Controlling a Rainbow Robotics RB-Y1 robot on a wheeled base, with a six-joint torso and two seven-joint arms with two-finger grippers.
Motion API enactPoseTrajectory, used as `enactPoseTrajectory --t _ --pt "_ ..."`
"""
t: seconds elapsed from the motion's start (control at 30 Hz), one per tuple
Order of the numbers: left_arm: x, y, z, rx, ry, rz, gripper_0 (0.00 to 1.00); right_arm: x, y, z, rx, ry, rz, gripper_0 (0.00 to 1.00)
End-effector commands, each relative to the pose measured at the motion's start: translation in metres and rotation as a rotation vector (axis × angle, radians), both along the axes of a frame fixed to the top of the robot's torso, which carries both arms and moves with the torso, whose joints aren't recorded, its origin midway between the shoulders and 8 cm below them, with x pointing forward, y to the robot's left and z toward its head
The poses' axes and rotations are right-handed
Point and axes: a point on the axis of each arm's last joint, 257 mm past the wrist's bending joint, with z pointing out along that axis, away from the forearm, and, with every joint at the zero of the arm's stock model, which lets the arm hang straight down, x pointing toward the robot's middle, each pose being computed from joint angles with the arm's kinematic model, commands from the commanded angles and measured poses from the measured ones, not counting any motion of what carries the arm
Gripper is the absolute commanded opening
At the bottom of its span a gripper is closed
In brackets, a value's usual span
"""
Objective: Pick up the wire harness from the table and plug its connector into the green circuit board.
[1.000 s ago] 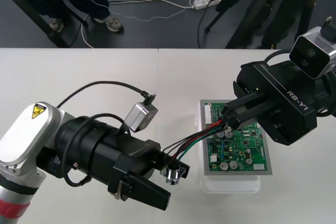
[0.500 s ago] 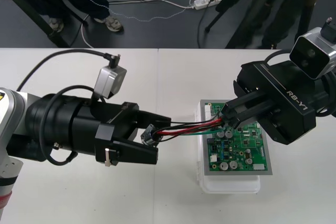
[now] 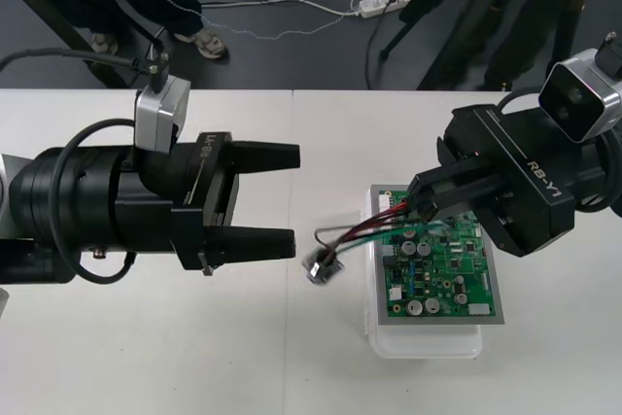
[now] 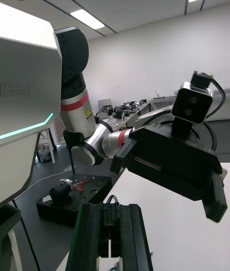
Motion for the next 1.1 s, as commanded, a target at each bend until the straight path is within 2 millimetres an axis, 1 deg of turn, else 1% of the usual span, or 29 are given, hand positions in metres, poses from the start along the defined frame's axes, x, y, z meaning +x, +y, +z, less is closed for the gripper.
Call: enactPoseTrajectory --t 0.03,0.07,0.1,0.13,0.23,0.37,0.4,0.43,0.57,0.67,0.8,1.0,1.1 --pt "0.013 0.002 0.025 -0.001 -0.097 0.057 1.00 0.007 -0.005 0.000 0.023 -0.058 -0.046 0.00" --pt "0.013 0.001 0.026 -0.003 -0.102 0.056 1.00 0.008 -0.005 -0.001 0.020 -0.064 -0.051 0.00" --pt "0.012 -0.002 0.029 -0.004 -0.117 0.049 1.00 0.013 -0.006 -0.002 0.010 -0.078 -0.074 0.00" --pt "0.012 -0.002 0.029 -0.004 -0.117 0.049 1.00 0.013 -0.006 -0.002 0.010 -0.078 -0.074 0.00" --pt "0.011 -0.013 0.034 -0.006 -0.144 0.032 1.00 0.024 -0.008 0.000 0.003 -0.083 -0.123 0.00" --pt "0.005 -0.030 0.039 -0.034 -0.135 0.005 1.00 0.038 -0.004 0.006 0.028 -0.058 -0.181 0.00" --pt "0.005 -0.030 0.039 -0.034 -0.135 0.005 1.00 0.038 -0.004 0.006 0.028 -0.058 -0.181 0.00" --pt "0.002 -0.038 0.040 -0.052 -0.120 -0.002 1.00 0.045 -0.003 0.009 0.039 -0.044 -0.208 0.00" --pt "0.002 -0.049 0.034 -0.060 -0.116 0.004 1.00 0.056 0.002 0.016 0.070 -0.019 -0.247 0.00" --pt "0.004 -0.052 0.031 -0.053 -0.131 0.016 1.00 0.058 0.004 0.015 0.085 0.001 -0.256 0.00" --pt "0.010 -0.054 0.032 -0.040 -0.173 0.035 1.00 0.055 0.005 0.007 0.107 0.044 -0.267 0.00" --pt "0.016 -0.056 0.033 -0.028 -0.230 0.058 1.00 0.041 0.004 0.005 0.129 0.055 -0.303 0.00" --pt "0.016 -0.056 0.034 -0.030 -0.240 0.057 1.00 0.039 0.001 0.004 0.126 0.050 -0.324 0.00"
